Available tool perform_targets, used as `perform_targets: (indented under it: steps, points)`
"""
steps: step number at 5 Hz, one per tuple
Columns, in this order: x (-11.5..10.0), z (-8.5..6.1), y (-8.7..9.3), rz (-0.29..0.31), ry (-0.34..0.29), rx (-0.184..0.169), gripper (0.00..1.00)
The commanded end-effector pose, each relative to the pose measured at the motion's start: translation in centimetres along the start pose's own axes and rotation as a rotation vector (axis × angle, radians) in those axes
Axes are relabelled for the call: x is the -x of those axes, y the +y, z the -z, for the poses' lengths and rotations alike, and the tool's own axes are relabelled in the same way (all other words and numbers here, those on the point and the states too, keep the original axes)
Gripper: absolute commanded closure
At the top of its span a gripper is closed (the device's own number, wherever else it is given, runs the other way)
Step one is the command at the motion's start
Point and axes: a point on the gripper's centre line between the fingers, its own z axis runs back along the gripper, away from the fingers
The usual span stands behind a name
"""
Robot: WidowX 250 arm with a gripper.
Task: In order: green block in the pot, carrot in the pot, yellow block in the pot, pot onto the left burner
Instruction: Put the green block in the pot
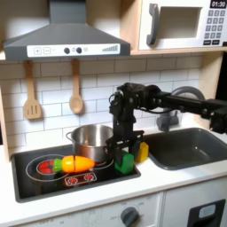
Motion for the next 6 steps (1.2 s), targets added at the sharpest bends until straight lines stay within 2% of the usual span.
perform_targets:
  steps: [1, 3, 4, 5, 6]
  points:
    - [0.4, 0.1, 0.0, -0.01, -0.009, -0.003, 1.0]
    - [0.2, -1.1, 0.1, -0.018, -0.036, -0.007, 1.0]
    - [0.1, -1.6, -0.1, -0.024, -0.042, 0.008, 1.0]
    - [-0.3, -3.1, 0.4, -0.032, -0.078, 0.0, 1.0]
    - [-0.5, -4.0, 1.5, -0.061, -0.093, 0.001, 1.0]
